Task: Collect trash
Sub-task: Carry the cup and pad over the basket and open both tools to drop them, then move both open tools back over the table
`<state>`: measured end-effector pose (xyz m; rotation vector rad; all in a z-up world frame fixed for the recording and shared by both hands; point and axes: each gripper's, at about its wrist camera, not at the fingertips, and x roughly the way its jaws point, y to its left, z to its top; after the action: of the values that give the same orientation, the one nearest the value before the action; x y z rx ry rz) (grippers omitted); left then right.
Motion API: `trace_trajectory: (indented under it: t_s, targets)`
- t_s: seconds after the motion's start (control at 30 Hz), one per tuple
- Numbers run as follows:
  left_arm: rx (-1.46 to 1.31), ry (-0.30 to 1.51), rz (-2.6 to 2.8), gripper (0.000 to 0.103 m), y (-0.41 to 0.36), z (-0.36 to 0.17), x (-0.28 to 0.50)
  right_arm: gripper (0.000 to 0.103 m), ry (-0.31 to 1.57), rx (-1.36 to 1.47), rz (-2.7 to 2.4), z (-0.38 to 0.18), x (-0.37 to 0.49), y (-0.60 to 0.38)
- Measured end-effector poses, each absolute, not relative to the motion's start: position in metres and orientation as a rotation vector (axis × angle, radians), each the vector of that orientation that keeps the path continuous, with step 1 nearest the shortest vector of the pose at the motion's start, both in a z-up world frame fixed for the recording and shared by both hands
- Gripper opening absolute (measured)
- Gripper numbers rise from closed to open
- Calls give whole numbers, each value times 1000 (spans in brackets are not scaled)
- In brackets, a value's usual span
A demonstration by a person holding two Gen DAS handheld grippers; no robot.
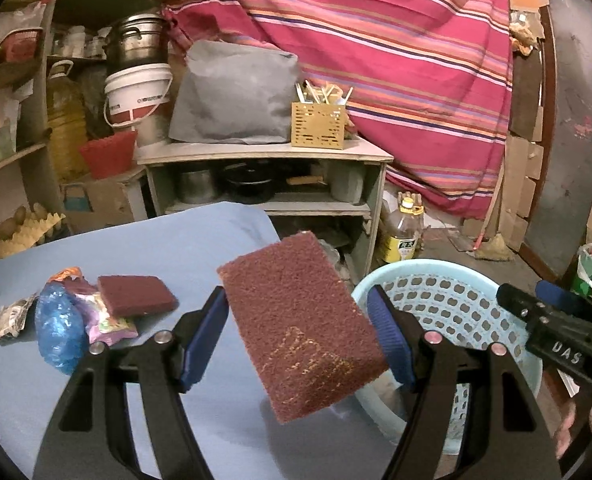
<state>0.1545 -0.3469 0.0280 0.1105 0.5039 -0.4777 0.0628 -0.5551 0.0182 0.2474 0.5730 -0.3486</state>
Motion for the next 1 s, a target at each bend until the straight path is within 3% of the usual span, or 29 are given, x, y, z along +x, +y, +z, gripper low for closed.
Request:
trace_trajectory:
  t_s: [0.23, 0.63, 0.73, 1.0]
  targets:
    - [121, 549, -527, 71, -371, 18, 155, 87, 516, 271, -438, 27, 45, -569]
    - [136, 576, -603, 72, -421, 8, 155, 87, 453, 354, -504, 30, 20, -598]
    - [127, 584, -603, 84, -420, 7, 157, 87, 458, 348, -513, 29, 20, -597]
    - [113, 572, -575, 88, -384, 16, 162, 88, 490, 314, -511, 29, 32, -585]
